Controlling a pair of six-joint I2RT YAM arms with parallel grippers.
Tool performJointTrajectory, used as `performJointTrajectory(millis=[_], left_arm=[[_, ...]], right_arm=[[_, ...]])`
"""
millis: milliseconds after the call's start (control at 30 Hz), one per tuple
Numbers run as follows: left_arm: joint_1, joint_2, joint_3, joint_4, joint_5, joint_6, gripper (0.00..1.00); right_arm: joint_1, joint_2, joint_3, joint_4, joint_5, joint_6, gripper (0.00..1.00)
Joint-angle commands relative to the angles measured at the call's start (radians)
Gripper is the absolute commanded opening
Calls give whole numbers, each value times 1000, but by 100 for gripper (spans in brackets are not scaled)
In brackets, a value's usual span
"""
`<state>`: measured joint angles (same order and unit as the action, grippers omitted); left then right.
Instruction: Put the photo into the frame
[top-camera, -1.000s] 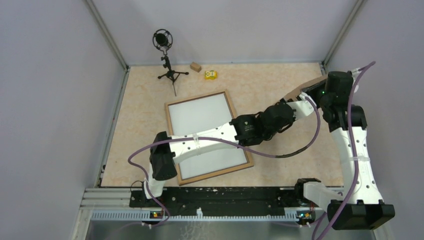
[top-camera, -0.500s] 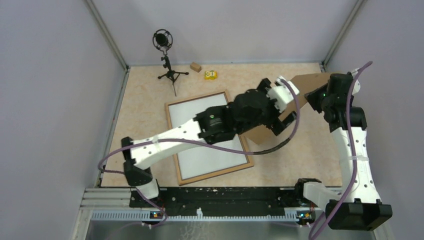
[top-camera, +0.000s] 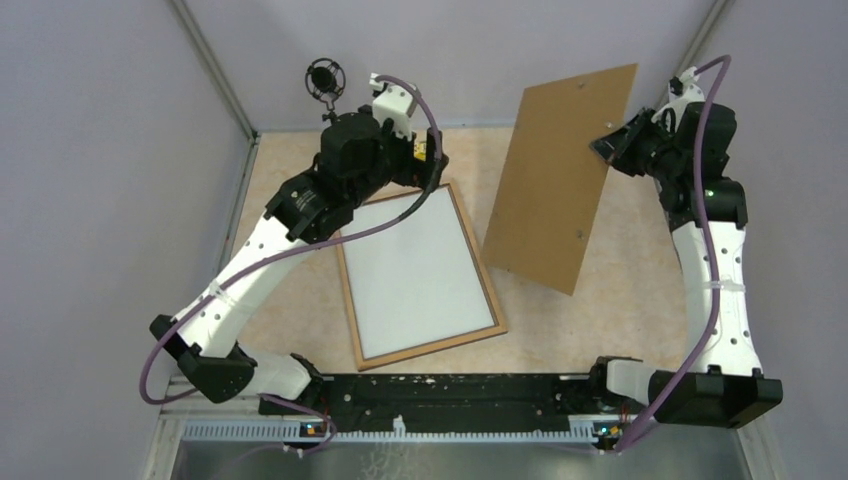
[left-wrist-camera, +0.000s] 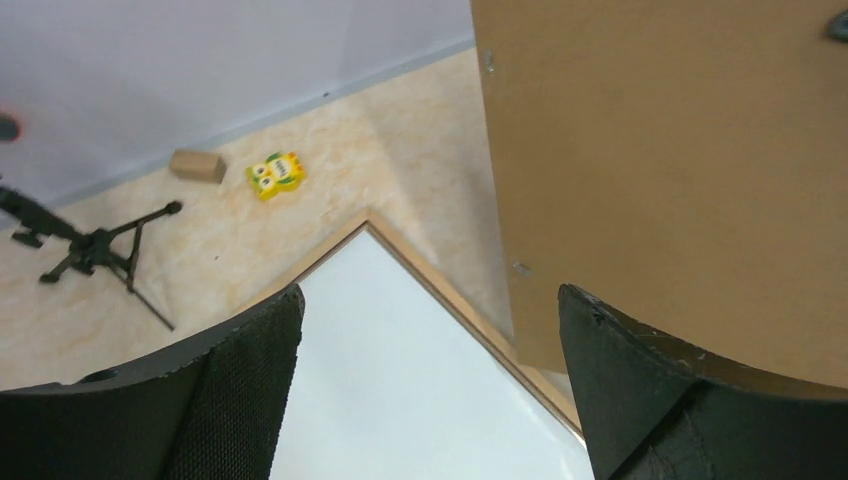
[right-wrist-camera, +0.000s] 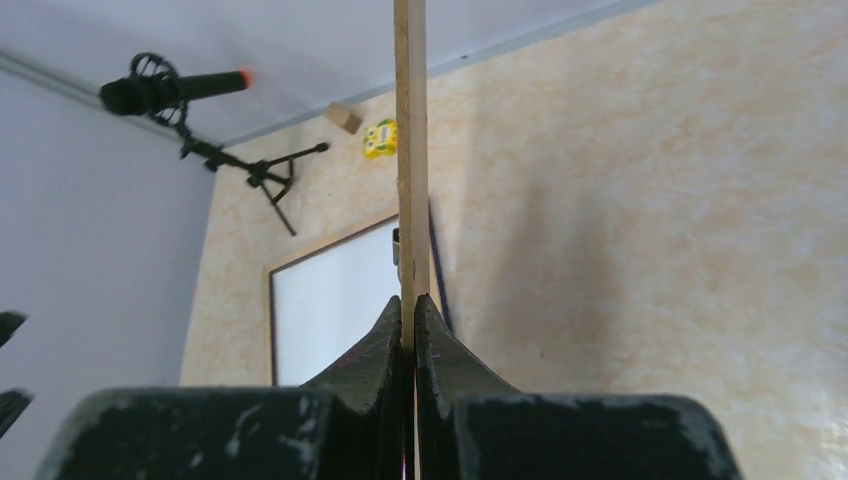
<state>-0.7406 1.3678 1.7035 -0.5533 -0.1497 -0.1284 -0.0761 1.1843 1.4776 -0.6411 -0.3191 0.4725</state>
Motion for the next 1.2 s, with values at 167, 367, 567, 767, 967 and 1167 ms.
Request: performJointTrajectory(millis=[167, 367, 567, 767, 967, 1167], left_arm=[[59, -140, -198, 154, -233, -34, 99], [97, -184, -290, 178, -260, -19, 99], [137, -207, -372, 236, -257, -7, 99], [194, -204, -400, 242, -183, -44, 99], [256, -202, -417, 255, -87, -90, 99], [299, -194, -418, 252, -22, -125, 99]], right_arm=[[25, 93, -8, 225, -366, 98, 0], [63, 159, -111, 394, -468, 204, 0], [193, 260, -189, 526, -500, 224, 0], [255, 390, -236, 708, -603, 315, 0], [320, 498, -239, 834, -659, 390, 0], [373, 598, -240, 906, -680, 439, 0]])
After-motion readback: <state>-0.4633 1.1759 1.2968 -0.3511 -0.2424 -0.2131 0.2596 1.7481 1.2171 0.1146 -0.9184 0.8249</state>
